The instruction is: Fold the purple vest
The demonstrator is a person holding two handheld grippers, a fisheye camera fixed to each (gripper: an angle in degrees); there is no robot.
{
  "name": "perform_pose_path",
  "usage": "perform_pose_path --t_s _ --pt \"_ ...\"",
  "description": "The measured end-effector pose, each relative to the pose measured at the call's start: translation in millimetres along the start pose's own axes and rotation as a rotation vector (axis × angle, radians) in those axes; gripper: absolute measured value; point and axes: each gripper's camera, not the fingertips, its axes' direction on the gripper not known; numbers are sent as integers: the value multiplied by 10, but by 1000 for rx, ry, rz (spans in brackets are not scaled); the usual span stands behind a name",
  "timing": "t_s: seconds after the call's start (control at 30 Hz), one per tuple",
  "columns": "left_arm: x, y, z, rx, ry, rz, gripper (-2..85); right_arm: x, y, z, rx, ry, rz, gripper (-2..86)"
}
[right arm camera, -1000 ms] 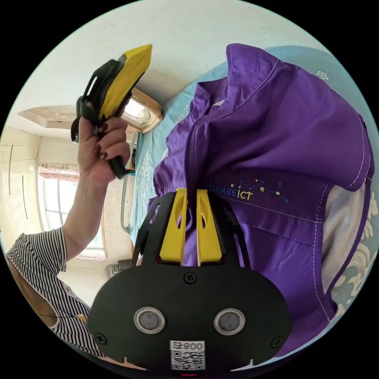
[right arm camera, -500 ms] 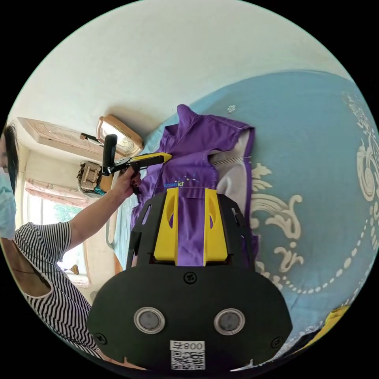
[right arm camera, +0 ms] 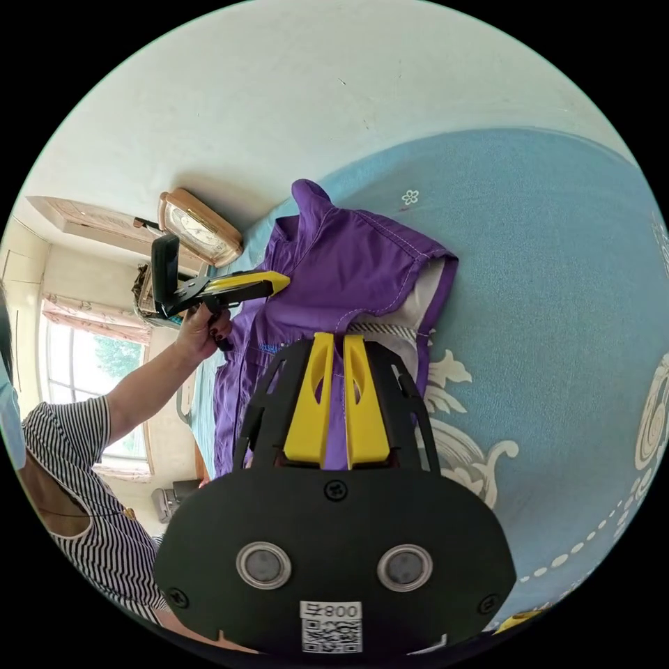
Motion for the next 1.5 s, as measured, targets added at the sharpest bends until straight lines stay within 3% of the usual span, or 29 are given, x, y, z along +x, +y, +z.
perform_pose_path --t_s 0.17,0.43,0.7,0.83,1.17,1.37,1.5 --pt "63 -119 82 15 29 6 1 85 54 -393 69 -32 -6 20" --pt "182 -37 46 21 -54 26 1 254 281 -712 -32 -16 -32 71" --pt "278 174 56 -18 -124 81 1 389 567 -532 -375 -6 -106 49" --pt "259 220 55 -18 -143 79 1 311 572 -644 -436 -4 -161 24" --pt "135 317 24 16 -107 4 1 627 664 -972 -427 108 -63 20" --pt "-28 642 -367 134 -28 -60 1 357 809 -1468 -166 244 -65 21" --pt "-177 847 -425 94 -108 -107 1 -48 643 -1553 -8 161 -217 10"
